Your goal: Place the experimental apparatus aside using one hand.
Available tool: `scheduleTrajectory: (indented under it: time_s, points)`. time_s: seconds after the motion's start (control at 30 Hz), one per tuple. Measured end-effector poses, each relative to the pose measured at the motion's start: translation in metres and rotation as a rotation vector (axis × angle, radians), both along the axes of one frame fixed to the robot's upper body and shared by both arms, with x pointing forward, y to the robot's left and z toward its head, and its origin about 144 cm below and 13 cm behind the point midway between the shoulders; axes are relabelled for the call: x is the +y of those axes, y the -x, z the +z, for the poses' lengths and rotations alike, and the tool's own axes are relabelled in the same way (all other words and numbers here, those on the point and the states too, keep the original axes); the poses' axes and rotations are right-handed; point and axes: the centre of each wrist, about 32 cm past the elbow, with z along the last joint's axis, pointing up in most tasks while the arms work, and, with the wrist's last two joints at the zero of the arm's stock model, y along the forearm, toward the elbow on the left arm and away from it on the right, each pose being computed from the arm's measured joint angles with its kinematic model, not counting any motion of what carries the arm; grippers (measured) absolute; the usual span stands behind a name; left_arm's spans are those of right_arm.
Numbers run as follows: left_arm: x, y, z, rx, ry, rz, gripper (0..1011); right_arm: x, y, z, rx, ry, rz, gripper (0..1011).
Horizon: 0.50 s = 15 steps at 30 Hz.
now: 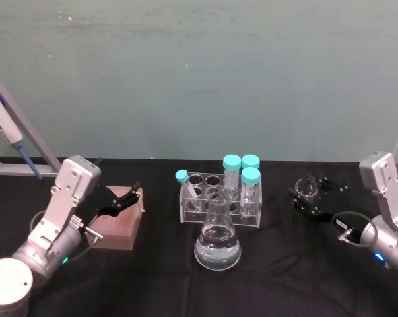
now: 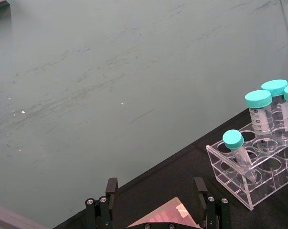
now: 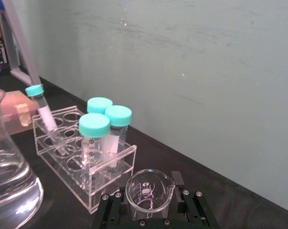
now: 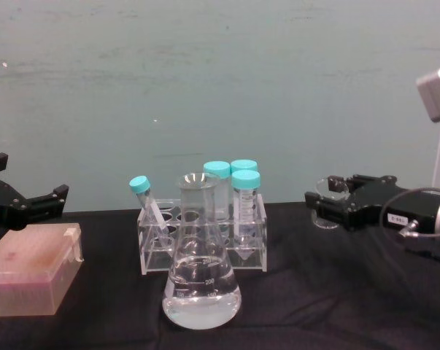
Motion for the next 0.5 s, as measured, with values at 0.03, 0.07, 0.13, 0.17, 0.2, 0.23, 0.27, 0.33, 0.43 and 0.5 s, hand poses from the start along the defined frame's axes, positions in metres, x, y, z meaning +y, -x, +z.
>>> scheduleTrajectory:
  time_s: [0.03,0.07,0.13,0.17,0.2,0.23,0.27,0.33,0.43,0.5]
  points:
    - [0.000,0.000,0.000,0.000,0.000,0.000,1000,0.001,-0.001,0.000,-0.002,-0.002,-0.004,528]
    - [0.000,0.000,0.000,0.000,0.000,0.000,1000,0.003,-0.001,0.000,-0.006,-0.005,-0.012,528]
    - [0.000,0.000,0.000,0.000,0.000,0.000,1000,0.004,-0.002,0.001,-0.008,-0.008,-0.020,528]
    - [0.000,0.000,0.000,0.000,0.000,0.000,1000,0.006,-0.002,0.001,-0.012,-0.012,-0.031,528]
    - [0.000,0.000,0.000,0.000,0.000,0.000,1000,0.007,-0.003,0.001,-0.014,-0.013,-0.037,528]
    - [0.000,0.000,0.000,0.000,0.000,0.000,1000,0.007,-0.003,0.001,-0.015,-0.015,-0.044,528]
    - [0.000,0.000,0.000,0.000,0.000,0.000,1000,0.009,-0.003,0.002,-0.019,-0.018,-0.059,528]
    - [0.000,0.000,0.000,0.000,0.000,0.000,1000,0.010,-0.003,0.002,-0.022,-0.019,-0.075,528]
    - [0.000,0.000,0.000,0.000,0.000,0.000,1000,0.013,-0.003,0.003,-0.024,-0.021,-0.110,528]
    - [0.000,0.000,0.000,0.000,0.000,0.000,1000,0.014,-0.003,0.003,-0.023,-0.020,-0.126,528]
